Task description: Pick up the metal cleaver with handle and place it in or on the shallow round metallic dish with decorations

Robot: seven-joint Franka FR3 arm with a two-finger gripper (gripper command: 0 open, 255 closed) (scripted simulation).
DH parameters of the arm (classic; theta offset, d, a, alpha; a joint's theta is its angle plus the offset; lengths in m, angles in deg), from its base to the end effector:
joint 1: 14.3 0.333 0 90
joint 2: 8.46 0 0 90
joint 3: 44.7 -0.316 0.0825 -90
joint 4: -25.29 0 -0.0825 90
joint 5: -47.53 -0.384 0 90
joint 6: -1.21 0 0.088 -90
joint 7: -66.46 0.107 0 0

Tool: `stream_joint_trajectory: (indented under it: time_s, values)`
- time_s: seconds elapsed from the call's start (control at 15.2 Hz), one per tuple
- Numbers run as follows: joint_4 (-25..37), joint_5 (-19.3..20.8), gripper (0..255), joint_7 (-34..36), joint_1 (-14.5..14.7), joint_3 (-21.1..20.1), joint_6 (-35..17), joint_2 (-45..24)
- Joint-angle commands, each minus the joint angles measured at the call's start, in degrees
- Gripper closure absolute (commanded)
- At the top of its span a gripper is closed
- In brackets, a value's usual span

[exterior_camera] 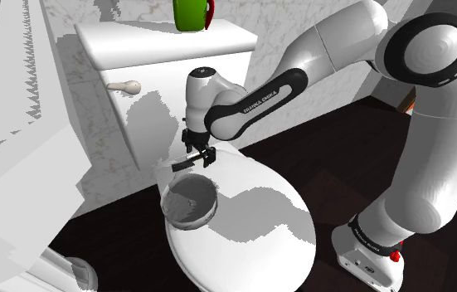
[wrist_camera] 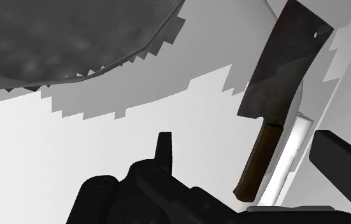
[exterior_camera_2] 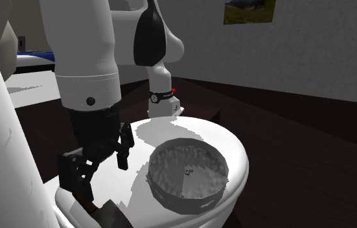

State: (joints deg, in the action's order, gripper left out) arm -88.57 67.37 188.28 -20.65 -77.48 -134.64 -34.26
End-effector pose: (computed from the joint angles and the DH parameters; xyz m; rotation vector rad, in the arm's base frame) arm 0.5536 0.2560 0.2700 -2.3175 2.0842 -0.0189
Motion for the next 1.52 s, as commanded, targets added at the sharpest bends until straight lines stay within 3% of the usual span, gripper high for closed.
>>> stream_joint_trajectory:
  time_s: [0.0,0.59,0.66,0.86,1.45]
  values:
    - [0.00,0.00,255,0.00,0.00,0.00,0.00,0.00]
    - [0.00,0.00,255,0.00,0.00,0.00,0.00,0.00]
    - [0.00,0.00,0,0.00,0.00,0.00,0.00,0.00]
    - [22.64,-4.31,0,14.01,7.10,4.51,20.15,-11.95]
    - [20.16,-3.82,0,14.37,8.29,6.44,15.40,-14.01]
